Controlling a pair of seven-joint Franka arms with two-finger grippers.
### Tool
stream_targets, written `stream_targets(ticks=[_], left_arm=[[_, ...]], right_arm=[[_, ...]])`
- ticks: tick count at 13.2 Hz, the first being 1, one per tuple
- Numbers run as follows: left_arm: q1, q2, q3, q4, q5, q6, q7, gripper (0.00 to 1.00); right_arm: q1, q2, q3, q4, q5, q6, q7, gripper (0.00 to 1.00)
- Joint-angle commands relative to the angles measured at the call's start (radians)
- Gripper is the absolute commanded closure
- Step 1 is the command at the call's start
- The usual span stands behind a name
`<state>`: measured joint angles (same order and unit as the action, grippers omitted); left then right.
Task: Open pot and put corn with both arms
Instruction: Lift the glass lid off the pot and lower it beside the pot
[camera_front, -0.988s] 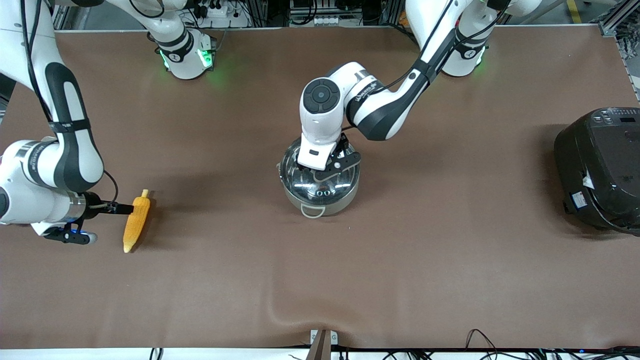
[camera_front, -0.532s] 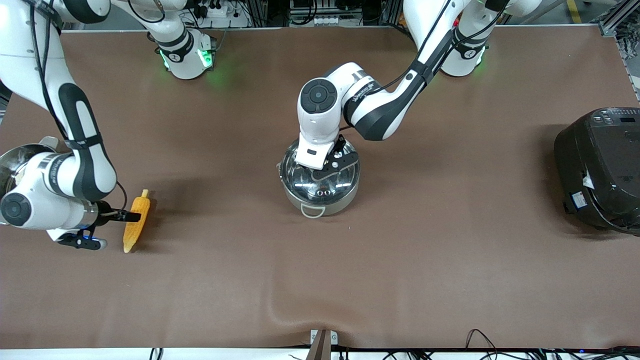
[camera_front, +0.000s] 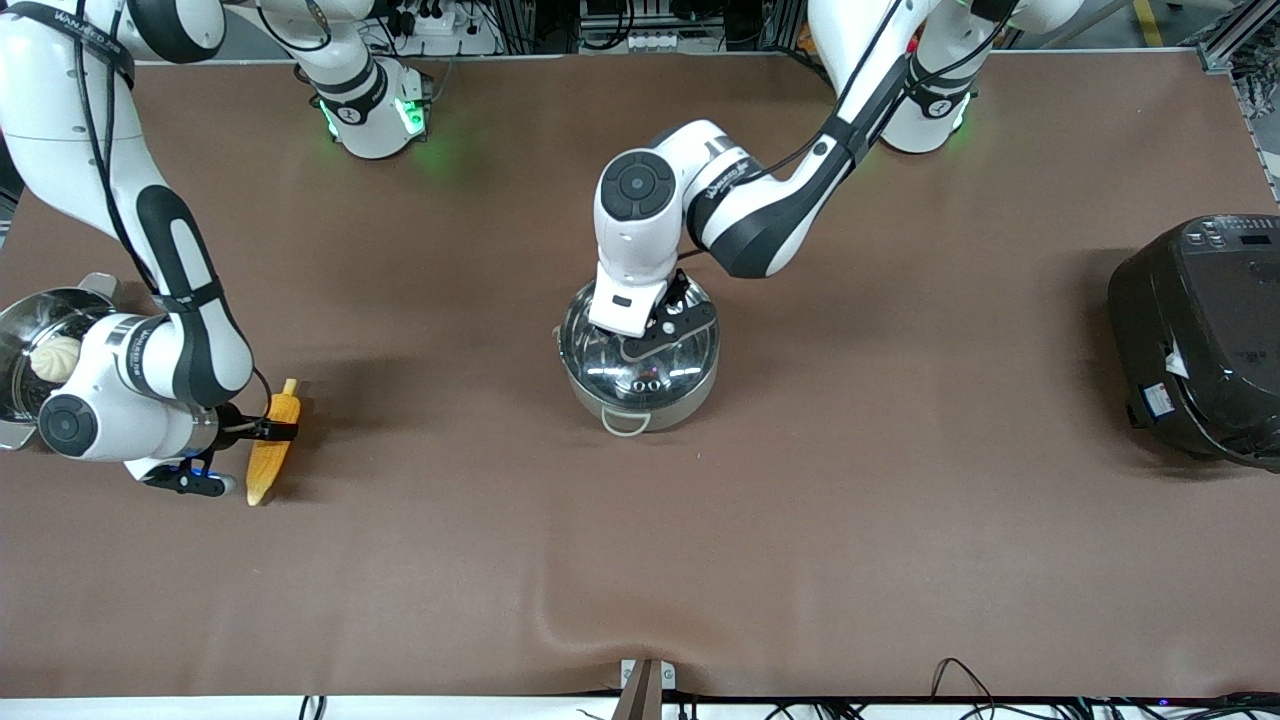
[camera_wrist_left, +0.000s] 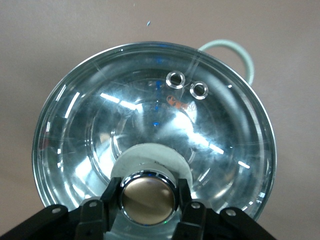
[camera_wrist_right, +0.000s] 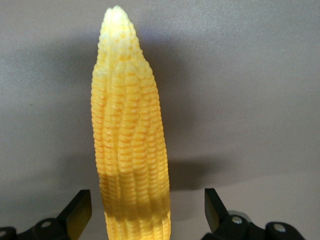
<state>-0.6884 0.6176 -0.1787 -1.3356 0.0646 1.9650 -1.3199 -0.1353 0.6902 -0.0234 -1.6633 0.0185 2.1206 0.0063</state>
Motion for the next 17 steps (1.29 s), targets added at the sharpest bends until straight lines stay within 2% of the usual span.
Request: stream_targets(ticks=[1,4,5,6,7,10,13,15,17], left_arm=[[0.026,-0.140,-0.002,-0.016,0.018,-0.110,-0.015,1.00],[0.107,-0.261,-0.007,-0.020,0.014,-0.214,0.060,1.00],[0.154,-0.295,-0.007,-0.023,-0.005,-0.265,0.135,1.00],[0.206,-0.336,-0.007,-0.052,-0.026,-0.284,0.240,1.00],[0.251,-0.372,-0.007,-0.088,-0.037,-0.287,0.333,1.00],[0.384,-0.456,-0.007,-0.215,-0.040,-0.287,0.567,1.00],[0.510,-0.475,-0.007,-0.309,-0.040,-0.264,0.740,1.00],[0.559,-0.486,-0.007,-0.420,-0.039,-0.163,0.783,1.00],[0.573,-0.509,-0.005,-0.581,-0.032,0.008,0.788,1.00]], right_arm=[[-0.012,0.011,0.014,-0.004,-0.003,0.033,-0.005,0.00],[-0.010,0.018,0.013,-0.004,-0.005,0.044,-0.005,0.00],[-0.010,0.020,0.013,-0.004,-0.006,0.054,-0.005,0.06],[-0.010,0.022,0.014,-0.004,-0.006,0.062,-0.005,0.71],[-0.013,0.023,0.014,-0.004,-0.003,0.067,-0.003,1.00],[-0.015,0.023,0.014,-0.013,0.003,0.078,-0.003,1.00],[-0.017,0.023,0.014,-0.013,0.003,0.082,-0.003,1.00],[-0.014,0.022,0.014,-0.013,0.003,0.081,-0.003,1.00],[-0.010,0.009,0.014,-0.013,0.003,0.073,-0.003,1.00]])
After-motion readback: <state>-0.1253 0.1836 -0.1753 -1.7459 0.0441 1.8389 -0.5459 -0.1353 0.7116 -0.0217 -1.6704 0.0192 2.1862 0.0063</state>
